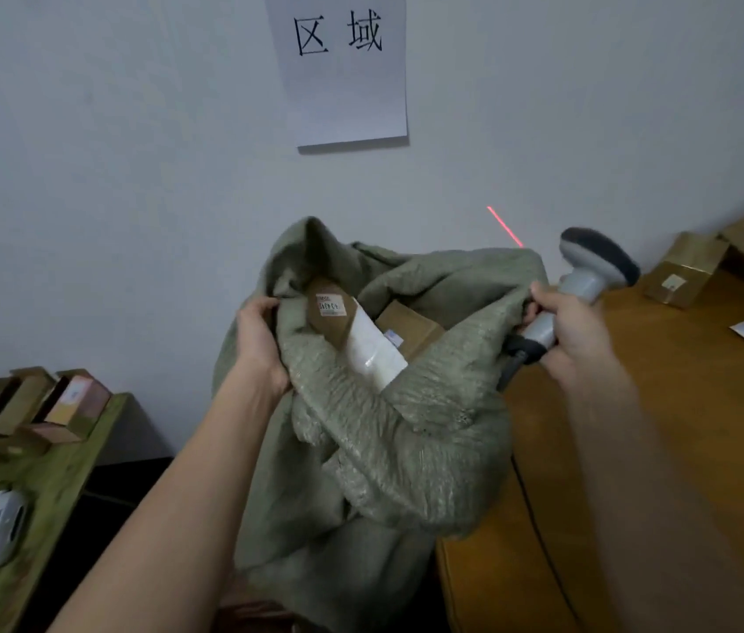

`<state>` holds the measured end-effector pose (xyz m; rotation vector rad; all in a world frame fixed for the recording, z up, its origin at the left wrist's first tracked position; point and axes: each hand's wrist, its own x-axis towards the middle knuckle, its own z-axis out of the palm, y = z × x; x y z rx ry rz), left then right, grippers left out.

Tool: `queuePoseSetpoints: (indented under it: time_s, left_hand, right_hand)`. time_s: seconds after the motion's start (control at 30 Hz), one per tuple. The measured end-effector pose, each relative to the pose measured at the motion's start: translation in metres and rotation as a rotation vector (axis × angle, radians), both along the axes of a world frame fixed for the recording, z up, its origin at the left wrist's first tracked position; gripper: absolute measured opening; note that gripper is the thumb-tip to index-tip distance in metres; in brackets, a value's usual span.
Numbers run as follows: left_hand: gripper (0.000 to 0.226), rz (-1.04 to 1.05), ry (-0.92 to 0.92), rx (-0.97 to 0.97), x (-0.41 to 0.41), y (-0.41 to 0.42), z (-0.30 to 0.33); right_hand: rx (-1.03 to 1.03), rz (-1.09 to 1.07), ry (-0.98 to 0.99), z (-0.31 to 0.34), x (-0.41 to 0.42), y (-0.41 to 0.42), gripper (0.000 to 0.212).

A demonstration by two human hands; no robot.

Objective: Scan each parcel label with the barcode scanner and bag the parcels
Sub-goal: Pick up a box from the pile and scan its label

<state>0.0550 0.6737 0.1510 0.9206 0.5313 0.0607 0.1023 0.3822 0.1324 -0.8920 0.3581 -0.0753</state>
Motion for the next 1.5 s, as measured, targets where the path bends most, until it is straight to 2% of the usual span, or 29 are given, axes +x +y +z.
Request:
queuePoseSetpoints:
  time_s: [0.1,0.2,0.27,0.3,0.37,0.43,0.57,0.67,0.77,0.87,0.93,0.97,1.0,1.07,1.13,1.17,1.23,1.3,1.5]
  left_hand:
    - [0.051,-0.084,0.086,0.020,-0.007,-0.006,-0.005]
    - [0.054,-0.053,-0.076,-0.028,0.006,0.014,0.011]
    - [0.057,-0.040,-0.156,-0.092,0.012,0.033,0.019]
    - [0.060,-0.037,-0.144,-0.093,0.010,0.037,0.016]
    - [0.063,-0.042,-0.012,-0.062,0.004,0.039,-0.002]
    - [0.062,-0.054,0.071,-0.048,-0.003,0.036,-0.014]
    - [0.054,-0.017,-0.067,-0.062,0.003,0.050,-0.007]
    - [0.053,-0.061,0.021,-0.021,0.005,0.060,-0.010]
    - [0.047,-0.136,0.359,0.225,0.000,0.055,-0.049]
    - [0.038,-0.046,0.605,0.443,0.001,0.050,-0.095]
    - [0.055,0.062,0.700,0.689,0.006,0.041,-0.113]
    - [0.065,0.121,0.734,0.888,0.006,0.033,-0.114]
    - [0.073,0.166,0.722,1.077,0.005,0.020,-0.109]
    - [0.077,0.176,0.549,1.345,0.002,-0.008,-0.098]
    - [0.073,0.096,0.366,1.519,0.002,-0.035,-0.094]
    - [0.071,0.040,0.301,1.576,0.003,-0.049,-0.093]
    - [0.068,-0.080,0.173,1.642,0.005,-0.079,-0.094]
    - [0.065,-0.169,0.095,1.682,0.009,-0.114,-0.093]
    - [0.060,-0.343,0.055,1.699,0.019,-0.240,-0.102]
  right_hand:
    - [-0.017,0.051,0.096,0.001,0.002,0.001,0.026]
    - [0.124,0.047,-0.107,0.018,0.009,-0.005,0.040]
    - [0.191,0.072,-0.191,0.025,0.006,-0.001,0.036]
    - [0.156,0.065,-0.165,0.023,0.005,0.004,0.028]
    - [-0.047,0.048,-0.001,0.012,0.006,0.013,0.016]
    - [-0.137,0.049,0.094,0.005,0.008,0.014,0.021]
    - [-0.148,-0.034,-0.042,0.010,0.005,-0.004,0.038]
    - [-0.294,-0.028,0.041,-0.003,0.000,-0.019,0.037]
    - [-0.474,-0.018,0.346,-0.034,-0.005,-0.030,0.037]
    - [-0.520,0.019,0.513,-0.067,-0.017,-0.040,0.049]
    - [-0.531,0.032,0.588,-0.085,-0.028,-0.046,0.059]
    - [-0.534,0.032,0.619,-0.092,-0.033,-0.051,0.060]
    - [-0.536,0.030,0.640,-0.098,-0.038,-0.056,0.058]
    - [-0.552,0.009,0.656,-0.105,-0.045,-0.068,0.057]
    - [-0.577,0.000,0.665,-0.110,-0.049,-0.080,0.063]
    - [-0.580,0.015,0.668,-0.110,-0.051,-0.085,0.059]
    - [-0.605,0.051,0.674,-0.109,-0.053,-0.098,0.039]
    - [-0.621,0.076,0.644,-0.107,-0.052,-0.117,0.030]
    - [-0.602,0.137,0.547,-0.095,-0.056,-0.209,0.043]
